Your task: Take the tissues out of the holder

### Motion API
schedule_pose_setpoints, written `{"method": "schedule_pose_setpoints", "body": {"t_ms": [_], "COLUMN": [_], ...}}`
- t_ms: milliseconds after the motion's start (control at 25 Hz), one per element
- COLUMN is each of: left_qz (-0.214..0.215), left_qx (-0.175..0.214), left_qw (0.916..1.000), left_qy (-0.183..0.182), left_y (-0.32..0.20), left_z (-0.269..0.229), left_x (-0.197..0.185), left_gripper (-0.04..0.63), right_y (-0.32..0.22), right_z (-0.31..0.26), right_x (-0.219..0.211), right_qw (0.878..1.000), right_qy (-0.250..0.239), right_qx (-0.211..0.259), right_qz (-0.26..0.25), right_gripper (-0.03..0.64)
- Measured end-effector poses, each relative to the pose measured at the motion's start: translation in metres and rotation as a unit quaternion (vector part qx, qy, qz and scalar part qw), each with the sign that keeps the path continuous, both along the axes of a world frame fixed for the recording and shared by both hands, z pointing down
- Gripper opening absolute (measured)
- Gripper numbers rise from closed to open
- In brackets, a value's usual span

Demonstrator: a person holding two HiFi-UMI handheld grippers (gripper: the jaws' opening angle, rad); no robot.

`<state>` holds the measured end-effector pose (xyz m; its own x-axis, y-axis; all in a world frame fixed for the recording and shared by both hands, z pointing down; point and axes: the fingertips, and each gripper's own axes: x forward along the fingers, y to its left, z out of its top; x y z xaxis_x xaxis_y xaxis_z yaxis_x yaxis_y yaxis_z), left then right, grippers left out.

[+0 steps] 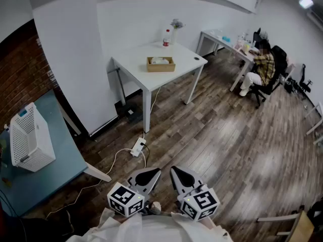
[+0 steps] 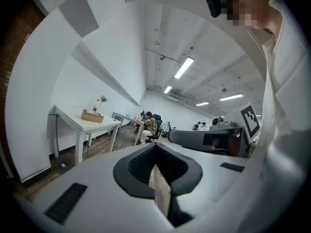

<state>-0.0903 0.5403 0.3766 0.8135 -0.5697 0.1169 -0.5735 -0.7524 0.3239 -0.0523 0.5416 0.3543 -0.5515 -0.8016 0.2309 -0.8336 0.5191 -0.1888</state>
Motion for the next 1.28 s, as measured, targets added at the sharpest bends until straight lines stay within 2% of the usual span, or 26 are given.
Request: {"method": "schedule_pose_setpoints", "body": {"t_ms": [200, 400, 1000, 1200, 1280], "left_qz": [-0.002, 0.013, 0.011, 0.012, 0.016], "left_qx": [0.000, -0.018, -0.028, -0.026, -0.026], "left_qw": [1.0000, 0.9996, 0.9995, 0.9995, 0.9995], "left_qy": [0.006, 0.020, 0.006, 0.010, 0.011], "left_y": [-0.003, 0.004, 0.003, -0.003, -0.005], "left_z": [-0.004, -0.002, 0.007, 0.007, 0.007], "left_x": [0.002, 0.009, 0.014, 0.022, 0.027], "left_gripper": [0.012, 0.012, 0.012, 0.012, 0.012], "right_y": [-0.001, 0.001, 0.001, -0.005, -0.010], "right_z": [0.002, 0.004, 0.007, 0.012, 0.013], "right_x": [0.001, -0.001, 0.003, 0.007, 0.010], "right_qw": [1.000, 1.000, 1.000, 0.999, 0.999], "right_qy": [0.000, -0.018, -0.007, -0.037, -0.036], "right_qx": [-0.003, -0.013, -0.014, -0.031, -0.034], "right_qz": [0.000, -0.008, -0.014, -0.016, -0.013], "right_gripper": [0.011, 0.011, 0.011, 0.011, 0.011]}}
